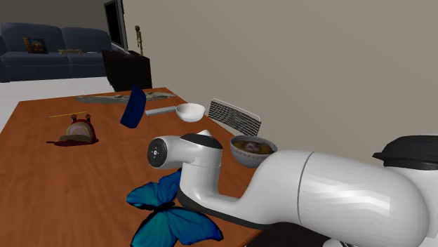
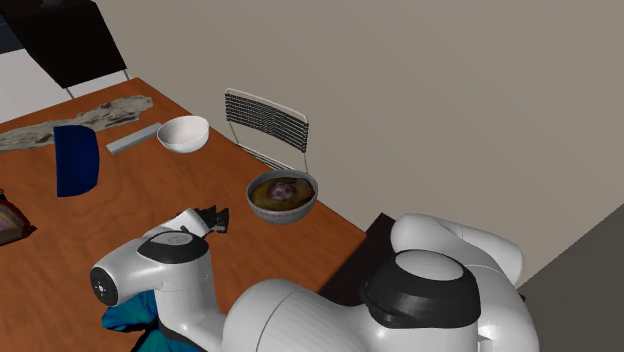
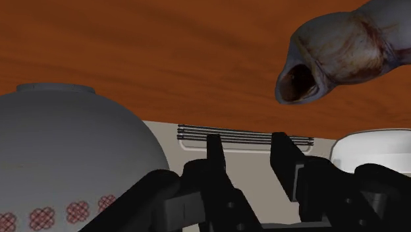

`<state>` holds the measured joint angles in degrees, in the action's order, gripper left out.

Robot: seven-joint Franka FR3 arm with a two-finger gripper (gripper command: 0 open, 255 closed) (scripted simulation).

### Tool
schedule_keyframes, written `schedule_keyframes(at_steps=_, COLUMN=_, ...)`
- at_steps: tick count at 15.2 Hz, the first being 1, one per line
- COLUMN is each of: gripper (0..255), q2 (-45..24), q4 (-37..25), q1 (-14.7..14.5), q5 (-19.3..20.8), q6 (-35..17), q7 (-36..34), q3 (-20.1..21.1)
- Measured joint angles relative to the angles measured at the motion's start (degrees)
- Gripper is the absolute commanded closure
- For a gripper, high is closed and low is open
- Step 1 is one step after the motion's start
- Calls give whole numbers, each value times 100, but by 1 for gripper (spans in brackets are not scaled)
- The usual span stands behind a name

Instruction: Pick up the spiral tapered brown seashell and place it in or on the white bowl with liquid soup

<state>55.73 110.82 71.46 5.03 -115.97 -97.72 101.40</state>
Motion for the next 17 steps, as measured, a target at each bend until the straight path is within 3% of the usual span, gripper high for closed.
schedule_keyframes(at_steps=7, gripper=255, q2=0, q4=0, q1=0, q5=0, q6=0, q7=0, q3=0)
schedule_keyframes(at_steps=8, gripper=0, q2=0, q4=0, q1=0, q5=0, q6=0, q7=0, q3=0)
schedule_keyframes(at_steps=9, gripper=0, q2=0, q4=0, q1=0, q5=0, q6=0, q7=0, q3=0)
schedule_keyframes(at_steps=11, gripper=0, q2=-83, q4=-627, q1=453, q5=-564, q6=515, q7=-466, q3=167)
schedule_keyframes(at_steps=14, gripper=0, q2=-374, q4=-1604, q1=1300, q5=-1949, q6=1301, q7=-1734, q3=357)
schedule_keyframes(at_steps=17, gripper=0, q2=-692, q4=-2165, q1=2019, q5=-3319, q6=1491, q7=-3076, q3=516)
